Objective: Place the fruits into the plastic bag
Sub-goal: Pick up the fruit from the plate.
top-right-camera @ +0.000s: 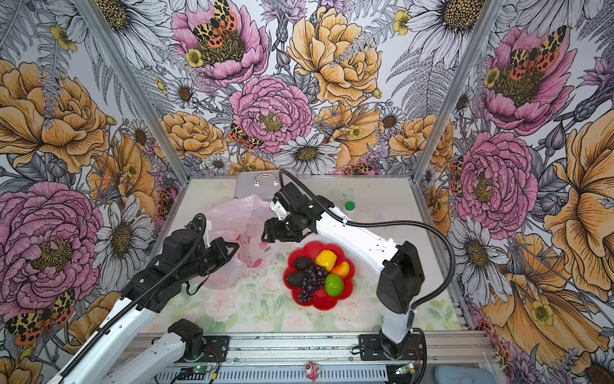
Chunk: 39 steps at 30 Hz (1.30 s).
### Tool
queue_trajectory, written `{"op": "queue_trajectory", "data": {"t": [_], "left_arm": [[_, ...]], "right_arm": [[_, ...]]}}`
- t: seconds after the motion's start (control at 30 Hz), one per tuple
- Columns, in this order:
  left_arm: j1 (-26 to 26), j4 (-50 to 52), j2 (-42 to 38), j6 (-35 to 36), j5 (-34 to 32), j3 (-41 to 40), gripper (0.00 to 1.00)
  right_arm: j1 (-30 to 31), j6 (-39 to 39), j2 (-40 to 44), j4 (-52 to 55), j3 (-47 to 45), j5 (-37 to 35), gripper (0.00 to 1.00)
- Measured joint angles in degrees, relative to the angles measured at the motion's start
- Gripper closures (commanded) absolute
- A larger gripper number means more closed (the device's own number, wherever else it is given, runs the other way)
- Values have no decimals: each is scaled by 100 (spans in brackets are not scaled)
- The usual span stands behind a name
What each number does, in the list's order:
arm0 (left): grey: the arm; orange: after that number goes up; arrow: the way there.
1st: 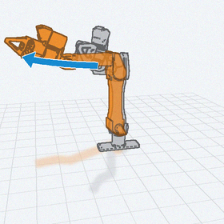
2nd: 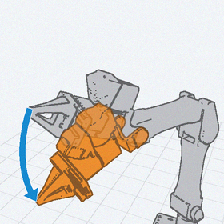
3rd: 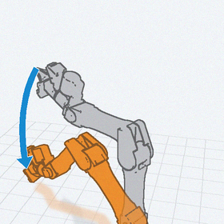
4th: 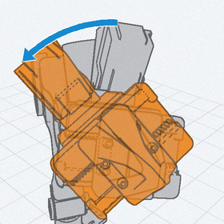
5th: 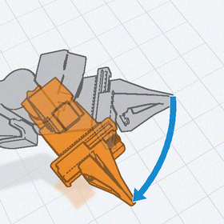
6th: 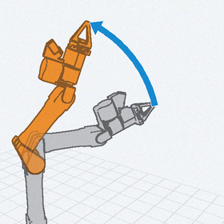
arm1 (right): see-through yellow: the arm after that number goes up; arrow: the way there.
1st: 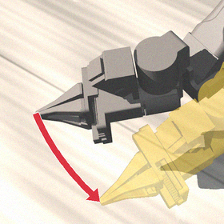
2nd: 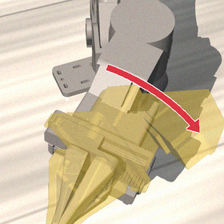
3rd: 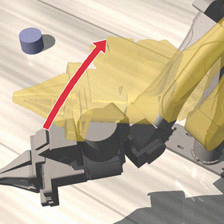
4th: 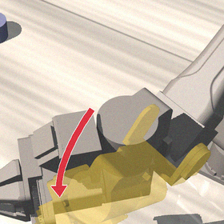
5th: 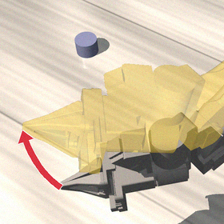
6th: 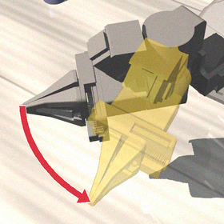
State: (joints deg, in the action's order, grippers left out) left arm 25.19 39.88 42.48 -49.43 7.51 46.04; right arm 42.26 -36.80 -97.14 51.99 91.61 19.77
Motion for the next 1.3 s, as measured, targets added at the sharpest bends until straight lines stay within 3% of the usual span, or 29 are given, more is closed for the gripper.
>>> {"op": "queue_trajectory", "data": {"t": [0.17, 0.4, 0.67, 0.97, 1.3], "left_arm": [[-44, -149, 269, 57, 127, 0, 100], [-46, -326, 636, 168, 269, 0, 100], [-46, -372, 713, 192, 315, 2, 100], [-46, -422, 514, 181, 315, -33, 100], [-46, -422, 356, 136, 315, -85, 100]], "right_arm": [[-678, -46, 1366, 411, -1563, -612, 33], [-682, 227, 2024, 1283, -2653, -839, 32], [-566, 599, 2013, 1698, -2782, -1062, 32], [-140, 846, 1152, 1705, -2780, -1333, 31], [-81, 955, 610, 1644, -2715, -1528, 31]]}}
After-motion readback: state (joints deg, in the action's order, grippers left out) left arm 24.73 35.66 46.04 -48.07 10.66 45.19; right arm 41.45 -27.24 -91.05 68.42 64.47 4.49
